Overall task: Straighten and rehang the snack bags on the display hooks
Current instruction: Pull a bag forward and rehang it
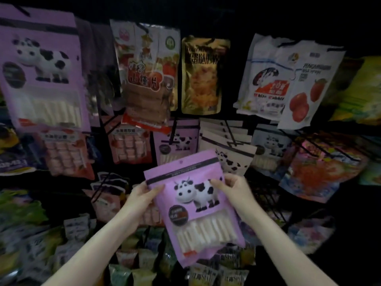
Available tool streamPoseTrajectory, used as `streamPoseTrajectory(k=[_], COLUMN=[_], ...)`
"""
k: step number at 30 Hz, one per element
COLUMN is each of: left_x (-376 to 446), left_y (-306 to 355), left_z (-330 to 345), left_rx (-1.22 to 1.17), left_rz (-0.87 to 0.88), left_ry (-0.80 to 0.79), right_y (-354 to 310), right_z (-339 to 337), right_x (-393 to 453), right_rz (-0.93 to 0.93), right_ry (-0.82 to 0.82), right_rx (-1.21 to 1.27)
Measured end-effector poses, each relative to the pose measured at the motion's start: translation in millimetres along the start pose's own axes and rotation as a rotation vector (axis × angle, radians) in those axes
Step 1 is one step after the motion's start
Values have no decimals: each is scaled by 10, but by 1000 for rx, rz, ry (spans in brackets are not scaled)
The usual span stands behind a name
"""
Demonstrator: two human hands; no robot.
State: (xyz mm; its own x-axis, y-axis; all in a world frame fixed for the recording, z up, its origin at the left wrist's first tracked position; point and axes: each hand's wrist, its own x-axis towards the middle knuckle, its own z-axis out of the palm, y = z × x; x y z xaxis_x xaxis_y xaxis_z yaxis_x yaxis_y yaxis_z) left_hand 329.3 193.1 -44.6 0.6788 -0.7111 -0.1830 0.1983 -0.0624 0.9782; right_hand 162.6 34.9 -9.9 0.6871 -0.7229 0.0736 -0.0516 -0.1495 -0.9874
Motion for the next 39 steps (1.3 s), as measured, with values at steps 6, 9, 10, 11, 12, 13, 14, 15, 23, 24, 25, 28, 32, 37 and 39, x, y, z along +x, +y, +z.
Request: streamPoseTrajectory(k=[6,9,10,11,12,13,14,15,23,24,25,28,32,37,39], left_x=[255,409,451,481,500,528,555,581,652,649,642,635,616,562,551], left_y=[222,380,414,449,479,498,514,522,569,565,564,572,552,418,386], left_z=[21,-33,-57,-73,-87,-99,-106,-110,-16,-17,-16,-5,41,124,117], left_rx=[-104,-89,-86,-85,-77,-63,-48,-36,-1,12,24,26,-13,-49,-69], left_rz=[31,63,78,95,112,126,136,137,127,131,131,138,88,64,39], left_ry=[143,210,221,227,231,238,245,250,247,250,258,279,291,317,334], right_y=[281,232,208,177,172,166,171,166,184,185,198,198,146,215,223], right_z=[389,525,559,583,604,618,633,643,630,621,614,589,561,600,605], right_x=[314,431,459,477,502,521,544,561,682,666,655,619,647,631,621], right_rz=[49,20,14,7,1,-9,-12,-13,49,47,46,30,17,18,8], right_ry=[119,174,180,181,182,183,194,211,278,278,275,269,324,423,427], right_rx=[41,85,90,84,78,73,68,56,16,1,-1,72,56,14,-1])
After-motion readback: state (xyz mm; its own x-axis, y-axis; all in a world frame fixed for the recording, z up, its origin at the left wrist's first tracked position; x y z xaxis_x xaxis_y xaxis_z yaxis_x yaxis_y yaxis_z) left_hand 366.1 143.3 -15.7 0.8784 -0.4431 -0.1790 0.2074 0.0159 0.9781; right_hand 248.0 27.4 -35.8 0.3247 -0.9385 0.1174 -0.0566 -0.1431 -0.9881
